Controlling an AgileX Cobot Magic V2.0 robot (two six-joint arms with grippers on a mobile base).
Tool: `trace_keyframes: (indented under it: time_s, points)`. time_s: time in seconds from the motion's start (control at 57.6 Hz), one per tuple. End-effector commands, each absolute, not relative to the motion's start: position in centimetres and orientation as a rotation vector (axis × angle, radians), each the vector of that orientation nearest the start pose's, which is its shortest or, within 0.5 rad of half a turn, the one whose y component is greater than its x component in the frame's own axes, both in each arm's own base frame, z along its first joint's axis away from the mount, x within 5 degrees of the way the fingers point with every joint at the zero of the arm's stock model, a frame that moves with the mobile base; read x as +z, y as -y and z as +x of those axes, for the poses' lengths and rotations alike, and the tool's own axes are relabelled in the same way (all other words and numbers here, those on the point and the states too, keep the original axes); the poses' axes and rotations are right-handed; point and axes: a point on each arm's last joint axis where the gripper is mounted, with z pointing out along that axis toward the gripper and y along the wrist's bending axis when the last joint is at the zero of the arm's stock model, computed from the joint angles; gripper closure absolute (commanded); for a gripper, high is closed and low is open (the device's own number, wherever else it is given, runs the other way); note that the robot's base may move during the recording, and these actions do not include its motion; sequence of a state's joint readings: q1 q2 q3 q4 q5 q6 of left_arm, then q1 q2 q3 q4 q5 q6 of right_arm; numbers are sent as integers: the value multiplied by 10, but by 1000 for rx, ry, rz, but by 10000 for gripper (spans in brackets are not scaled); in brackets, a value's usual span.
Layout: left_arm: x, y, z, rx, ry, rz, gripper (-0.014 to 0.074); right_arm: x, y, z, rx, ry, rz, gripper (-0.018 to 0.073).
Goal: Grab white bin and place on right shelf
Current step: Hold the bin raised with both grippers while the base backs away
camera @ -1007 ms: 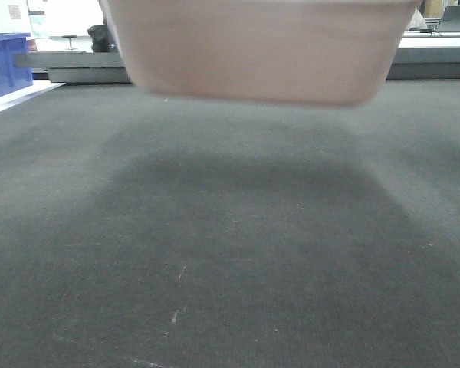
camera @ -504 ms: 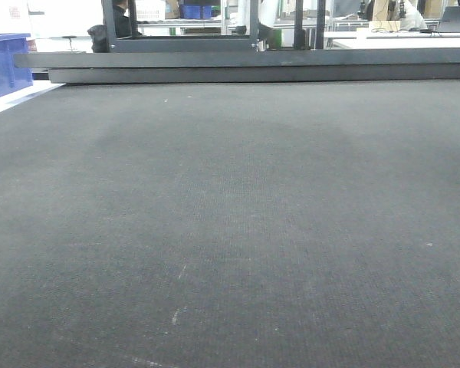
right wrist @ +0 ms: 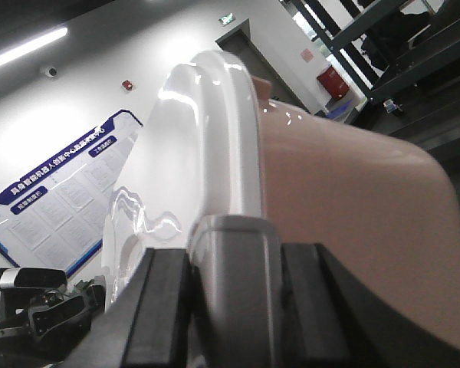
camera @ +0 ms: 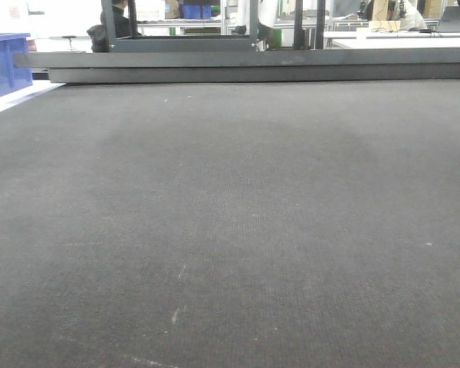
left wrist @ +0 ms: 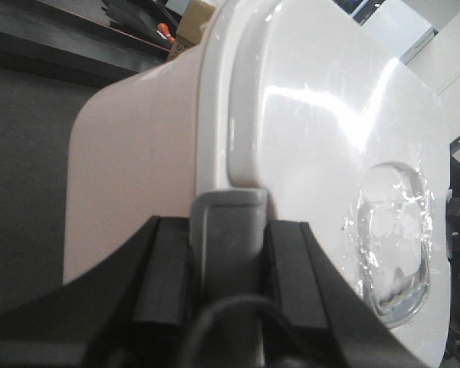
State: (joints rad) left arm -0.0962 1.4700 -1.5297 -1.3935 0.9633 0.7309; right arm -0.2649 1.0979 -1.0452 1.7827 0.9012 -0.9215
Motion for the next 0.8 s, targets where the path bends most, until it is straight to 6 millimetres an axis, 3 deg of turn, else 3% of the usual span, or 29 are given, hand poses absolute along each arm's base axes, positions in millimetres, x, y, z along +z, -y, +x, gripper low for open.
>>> trace_keyframes:
  time_s: [0.0, 0.781]
  points:
    - [483, 133, 236, -1522, -1652, 862, 723, 463, -48, 177, 1474, -1405, -367, 489]
    - [483, 133, 237, -1520, -1653, 860, 724, 463, -43, 186, 1402, -1409, -250, 489]
